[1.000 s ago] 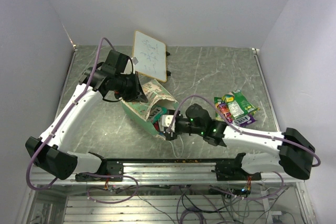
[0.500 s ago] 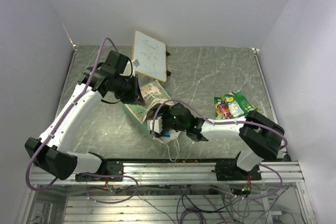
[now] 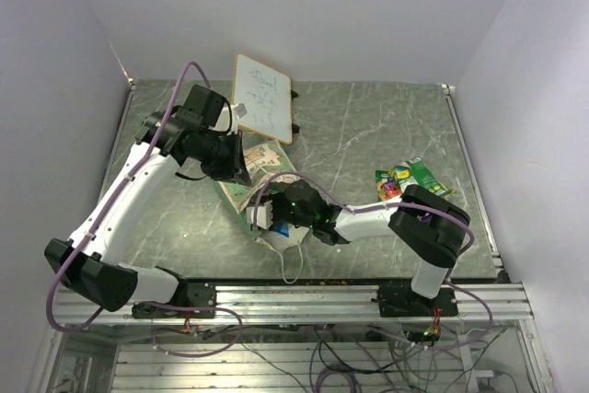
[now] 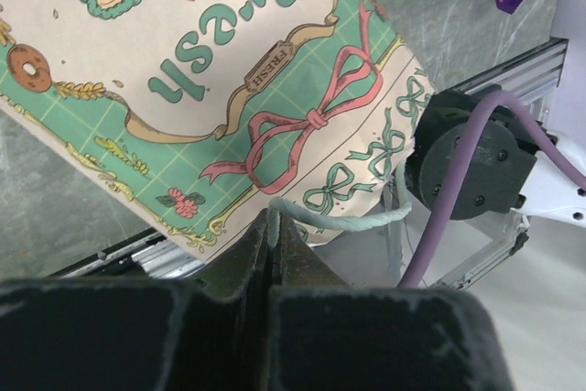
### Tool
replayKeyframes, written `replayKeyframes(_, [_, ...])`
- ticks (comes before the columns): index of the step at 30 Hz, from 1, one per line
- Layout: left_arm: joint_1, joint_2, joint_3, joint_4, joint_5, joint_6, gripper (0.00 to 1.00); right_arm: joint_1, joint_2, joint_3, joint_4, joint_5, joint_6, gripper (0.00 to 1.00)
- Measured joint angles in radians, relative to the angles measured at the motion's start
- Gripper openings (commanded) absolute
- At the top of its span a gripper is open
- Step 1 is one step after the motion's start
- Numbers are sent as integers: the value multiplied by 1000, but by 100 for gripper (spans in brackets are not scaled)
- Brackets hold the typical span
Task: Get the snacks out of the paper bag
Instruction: Pick up the snack from the paper bag.
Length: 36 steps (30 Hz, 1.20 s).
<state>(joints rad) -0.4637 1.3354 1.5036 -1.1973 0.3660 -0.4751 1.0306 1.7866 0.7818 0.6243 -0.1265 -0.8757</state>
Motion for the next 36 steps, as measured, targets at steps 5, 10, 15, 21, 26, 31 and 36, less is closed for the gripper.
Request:
replayKeyframes(5, [0, 7, 5, -5, -21, -11, 7, 2, -49, 0, -51, 4, 6, 0])
replayKeyframes(10, [3, 11, 5, 19, -24, -46, 7, 4, -170, 0, -146, 2, 63, 0])
replayKeyframes(15, [9, 10, 5, 74, -26, -96, 7, 6, -324, -10, -261, -21, 145, 0])
replayKeyframes(21, [18, 10, 5, 127, -33, -137, 7, 13, -521, -13, -491, -79, 221, 0])
replayKeyframes(26, [23, 10, -5, 160, -45, -151, 7, 14, -706, 11, -747, -110, 270, 0])
replayKeyframes(31, [32, 15, -34, 174, -57, -169, 7, 14, -824, 174, -1004, -104, 321, 0])
replayKeyframes(36, [37, 29, -59, 185, -57, -181, 7, 14, -874, 394, -1135, -5, 338, 0])
